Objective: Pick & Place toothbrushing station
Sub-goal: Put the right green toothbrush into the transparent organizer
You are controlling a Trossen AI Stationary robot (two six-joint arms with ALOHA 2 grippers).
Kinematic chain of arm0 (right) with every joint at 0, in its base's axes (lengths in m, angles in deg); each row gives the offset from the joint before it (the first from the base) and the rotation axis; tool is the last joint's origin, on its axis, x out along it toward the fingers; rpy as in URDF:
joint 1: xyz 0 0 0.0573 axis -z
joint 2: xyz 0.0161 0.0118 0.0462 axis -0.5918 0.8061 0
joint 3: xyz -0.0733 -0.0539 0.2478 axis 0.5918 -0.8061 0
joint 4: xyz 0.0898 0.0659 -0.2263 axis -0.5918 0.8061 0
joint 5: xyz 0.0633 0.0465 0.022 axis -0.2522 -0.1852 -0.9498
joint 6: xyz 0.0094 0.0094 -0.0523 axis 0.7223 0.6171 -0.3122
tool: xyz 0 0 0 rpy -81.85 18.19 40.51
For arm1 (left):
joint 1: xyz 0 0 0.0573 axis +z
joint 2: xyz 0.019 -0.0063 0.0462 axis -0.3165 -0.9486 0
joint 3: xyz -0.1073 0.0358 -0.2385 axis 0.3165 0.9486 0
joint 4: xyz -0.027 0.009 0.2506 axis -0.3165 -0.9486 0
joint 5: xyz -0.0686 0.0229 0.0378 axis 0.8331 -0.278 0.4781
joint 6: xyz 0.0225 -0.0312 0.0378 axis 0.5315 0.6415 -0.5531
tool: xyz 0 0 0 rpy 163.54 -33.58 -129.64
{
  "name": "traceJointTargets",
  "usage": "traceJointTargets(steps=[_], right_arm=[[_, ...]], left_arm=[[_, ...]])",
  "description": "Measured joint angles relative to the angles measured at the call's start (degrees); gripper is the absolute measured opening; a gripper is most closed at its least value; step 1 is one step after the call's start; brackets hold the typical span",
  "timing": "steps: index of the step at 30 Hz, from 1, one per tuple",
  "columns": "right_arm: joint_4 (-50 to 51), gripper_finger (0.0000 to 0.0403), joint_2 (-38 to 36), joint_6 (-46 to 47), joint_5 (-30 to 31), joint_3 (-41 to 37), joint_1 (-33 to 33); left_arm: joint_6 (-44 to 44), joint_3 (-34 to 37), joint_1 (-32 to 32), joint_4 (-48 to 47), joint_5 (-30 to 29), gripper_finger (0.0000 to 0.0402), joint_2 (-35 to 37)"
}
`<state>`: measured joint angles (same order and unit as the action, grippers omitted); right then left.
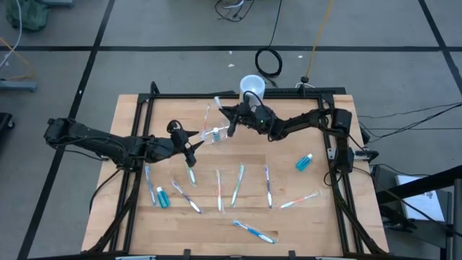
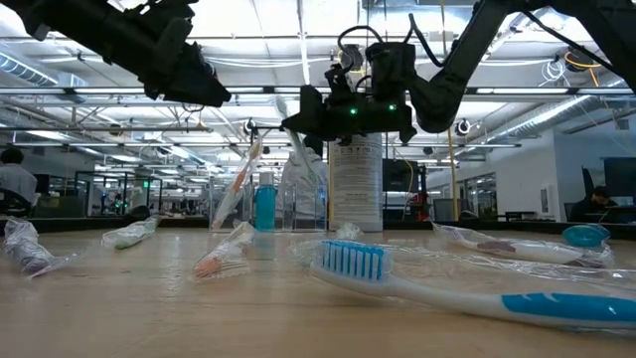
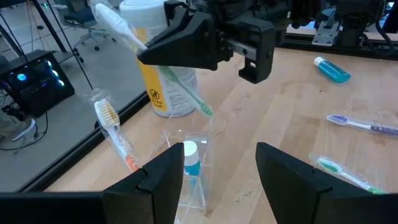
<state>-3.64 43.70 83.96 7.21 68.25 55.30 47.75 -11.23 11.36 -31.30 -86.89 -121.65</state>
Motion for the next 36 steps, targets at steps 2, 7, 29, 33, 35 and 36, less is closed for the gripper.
traceJointTargets(steps=[2, 7, 29, 33, 35, 36], right_arm=[[0.0, 0.0016, 0.0, 0.2, -0.1, 0.0, 0.1], [0.2, 0.0016, 0.0, 0.0, 0.0, 0.0, 0.2], [0.8, 0.0016, 0.0, -5.6, -6.2, 0.0, 2.8], [3.7, 0.0023, 0.0, -7.4, -6.2, 0.0, 2.6], [4.8, 0.0029, 0.1, -7.3, -6.1, 0.0, 2.6], [5.4, 0.0032, 0.1, -7.1, -6.1, 0.0, 2.6]], left_arm=[[0.0, 0.0, 0.0, 0.0, 0.0, 0.0207, 0.0], [0.0, 0.0, 0.0, 0.0, 0.0, 0.0207, 0.0], [0.0, 0.0, 0.0, 0.0, 0.0, 0.0207, 0.0], [0.0, 0.0, 0.0, 0.0, 0.0, 0.0207, 0.0], [0.0, 0.0, 0.0, 0.0, 0.0, 0.0207, 0.0], [0.0, 0.0, 0.0, 0.0, 0.0, 0.0207, 0.0]])
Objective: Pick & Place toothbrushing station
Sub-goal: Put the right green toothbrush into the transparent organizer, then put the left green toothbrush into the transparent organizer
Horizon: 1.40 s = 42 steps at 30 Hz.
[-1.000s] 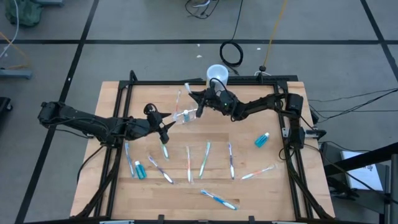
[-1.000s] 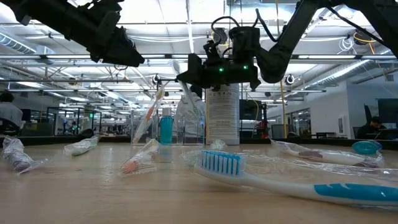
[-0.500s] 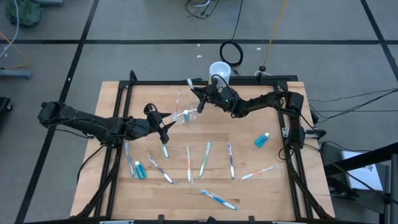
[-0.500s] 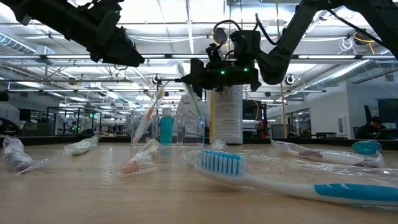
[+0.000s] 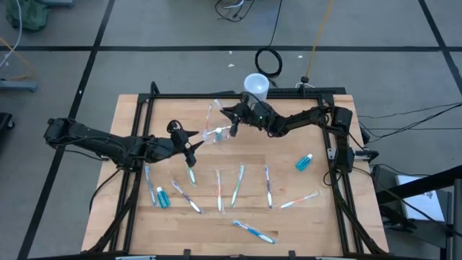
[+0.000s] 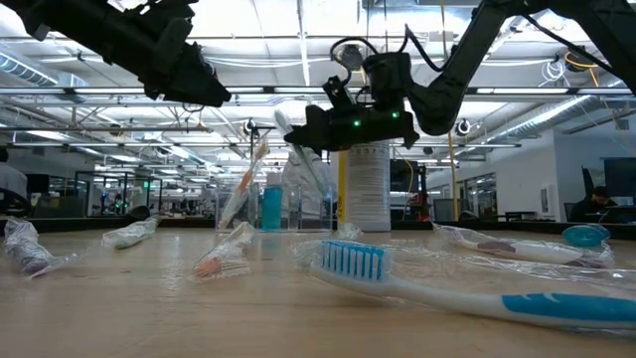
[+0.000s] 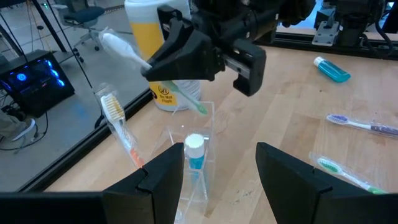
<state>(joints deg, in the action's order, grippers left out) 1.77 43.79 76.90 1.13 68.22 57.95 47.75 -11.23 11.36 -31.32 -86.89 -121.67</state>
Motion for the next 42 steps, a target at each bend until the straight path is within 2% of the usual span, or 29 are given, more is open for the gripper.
traceJointTargets(steps=[3, 9, 20, 26, 30, 33, 37, 42], right_arm=[[1.4, 0.0043, 0.0, -0.3, 0.4, 0.0, 0.0], [1.4, 0.0075, 0.0, -2.2, 7.6, 0.0, 0.0], [1.4, 0.0166, -0.2, -2.0, 7.5, 0.0, -2.1], [4.7, 0.0195, -3.5, -5.2, 7.4, 0.0, -4.9], [14.2, 0.0198, -8.1, -7.1, 12.3, 0.0, -6.7], [25.8, 0.0195, -12.9, -6.4, 16.4, 0.0, -7.6], [42.5, 0.0189, -19.3, -5.5, 16.4, 0.0, -9.0], [58.4, 0.0185, -25.9, 0.7, 16.2, -0.5, -11.0]], left_arm=[[0.0, 0.0, 0.0, 0.0, 0.0, 0.0207, 0.0], [0.0, 0.0, 0.0, 0.0, 0.0, 0.0207, 0.0], [0.0, 0.0, 0.0, 0.0, 0.0, 0.0207, 0.0], [0.0, 0.0, 0.0, 0.0, 0.0, 0.0207, 0.0], [0.0, 0.0, 0.0, 0.1, 0.0, 0.0207, 0.0], [0.3, 0.0, 0.0, 0.3, 0.0, 0.0207, 0.0], [0.8, 0.0, 0.0, 0.1, 0.6, 0.0207, 0.0], [6.7, 0.0, 0.0, -0.1, 6.1, 0.0207, 0.0]])
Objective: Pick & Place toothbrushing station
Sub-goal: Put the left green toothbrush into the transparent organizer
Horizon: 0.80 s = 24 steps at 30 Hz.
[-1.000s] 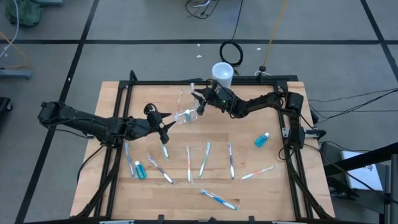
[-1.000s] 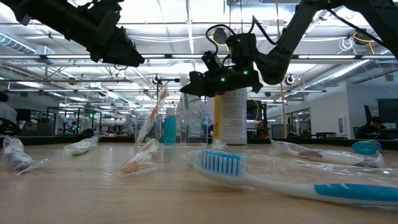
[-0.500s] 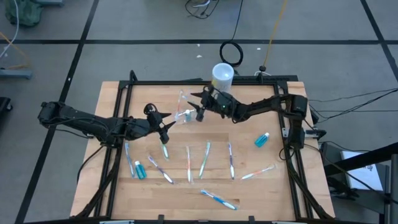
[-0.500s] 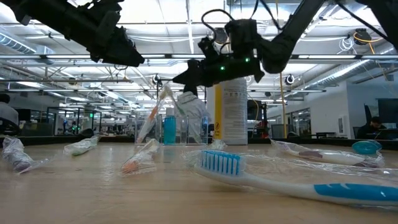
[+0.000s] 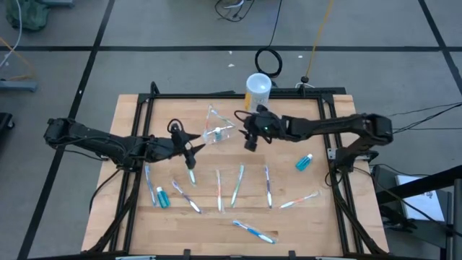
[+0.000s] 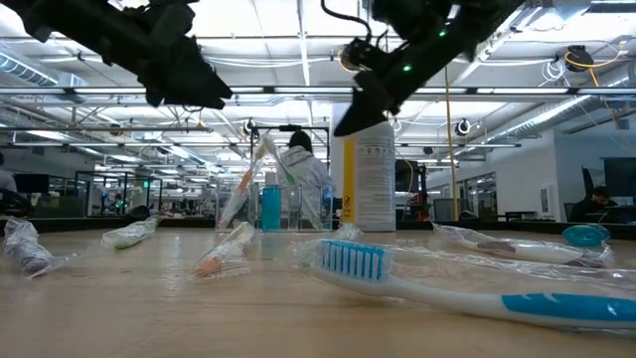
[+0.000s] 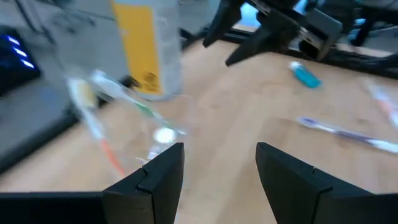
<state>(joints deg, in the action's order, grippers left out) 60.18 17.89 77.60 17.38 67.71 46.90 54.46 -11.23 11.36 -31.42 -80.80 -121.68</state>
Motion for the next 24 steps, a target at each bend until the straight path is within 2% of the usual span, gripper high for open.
traceJointTargets(steps=[2, 5, 10, 12, 14, 16, 19, 21, 24], right_arm=[[3.2, 0.0186, -2.2, 1.6, 0.0, -1.3, -0.8], [4.8, 0.0187, -5.0, 2.1, -0.1, -4.6, -2.3], [3.5, 0.0185, -8.7, 0.2, -0.1, -10.1, -3.6], [3.7, 0.0186, -9.7, 0.3, -0.1, -11.3, -3.8], [3.6, 0.0187, -10.5, 0.3, -0.1, -11.8, -3.8], [3.4, 0.0187, -10.9, 0.3, -0.1, -11.9, -3.8], [2.6, 0.0185, -11.2, 0.2, -0.1, -11.9, -3.7], [0.9, 0.0185, -11.2, 0.2, -0.1, -11.9, -3.7], [-1.7, 0.0187, -11.2, 0.2, -0.1, -11.9, -3.7]], left_arm=[[4.6, 0.0, 0.0, -0.3, 2.8, 0.0207, 0.0], [16.9, 0.0, 0.0, -4.9, 4.9, 0.0207, 0.0], [41.4, 0.0, 1.4, -27.1, 5.6, 0.0207, 0.0], [52.2, 0.0, 2.3, -35.2, 7.4, 0.0207, -0.9], [58.8, 0.0, 2.7, -40.9, 10.1, 0.0207, -2.3], [60.3, 0.1, 2.7, -42.2, 10.9, 0.0207, -3.1], [59.0, 0.1, 2.7, -38.7, 10.4, 0.0207, -5.3], [58.1, 0.0, 2.7, -34.4, 10.3, 0.0207, -7.9], [58.1, 0.0, 3.5, -33.7, 10.9, 0.0207, -12.5]])
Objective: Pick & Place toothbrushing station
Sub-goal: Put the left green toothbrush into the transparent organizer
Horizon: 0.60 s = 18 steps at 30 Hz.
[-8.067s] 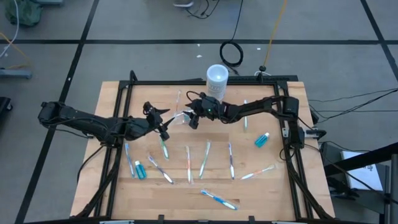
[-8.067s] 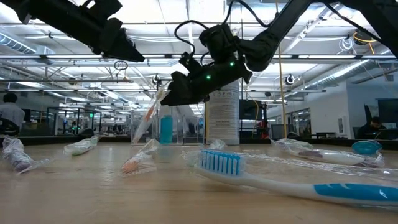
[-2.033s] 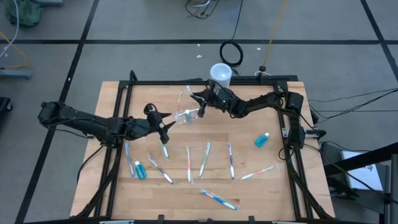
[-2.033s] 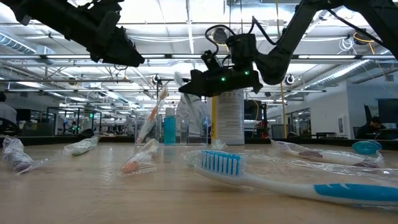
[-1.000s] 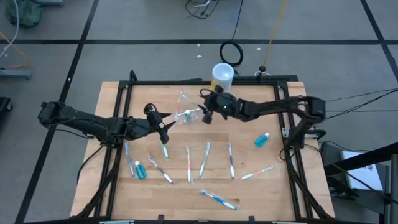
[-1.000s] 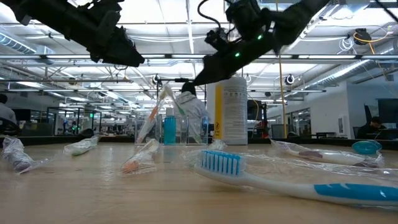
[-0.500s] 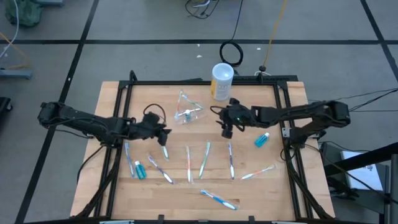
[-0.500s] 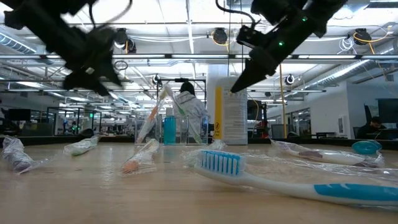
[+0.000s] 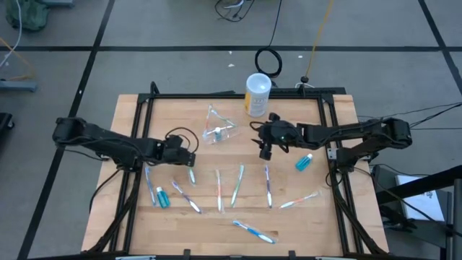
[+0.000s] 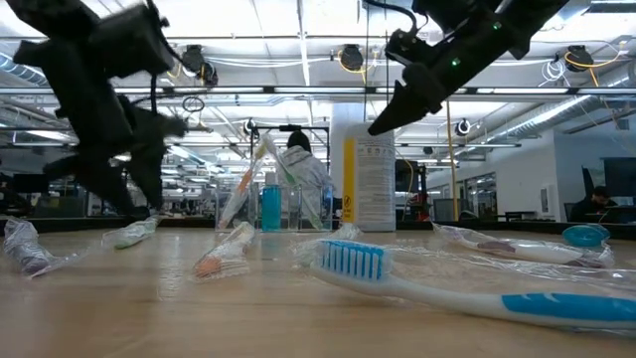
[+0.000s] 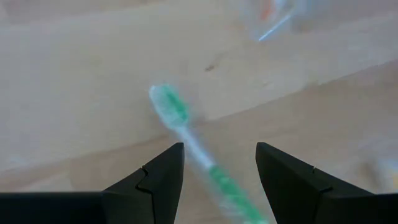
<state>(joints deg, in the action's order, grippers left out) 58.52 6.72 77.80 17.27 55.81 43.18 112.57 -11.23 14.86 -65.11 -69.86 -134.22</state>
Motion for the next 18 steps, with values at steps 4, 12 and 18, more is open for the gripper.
traceJointTargets(steps=[4, 12, 18], right_arm=[[-1.2, 0.0186, 0.0, 0.0, 0.0, 0.0, 0.0], [-1.1, 0.0184, 0.0, -2.0, 0.0, 0.0, 0.0], [-1.1, 0.0185, 0.0, -2.0, 0.0, 0.0, 0.0]], left_arm=[[0.1, -0.1, 2.3, -0.9, 2.2, 0.0207, -6.4], [-5.8, -0.2, 4.8, 5.0, 1.5, 0.0171, -9.7], [-7.5, -0.2, 6.5, 3.0, 2.4, 0.0061, -9.7]])
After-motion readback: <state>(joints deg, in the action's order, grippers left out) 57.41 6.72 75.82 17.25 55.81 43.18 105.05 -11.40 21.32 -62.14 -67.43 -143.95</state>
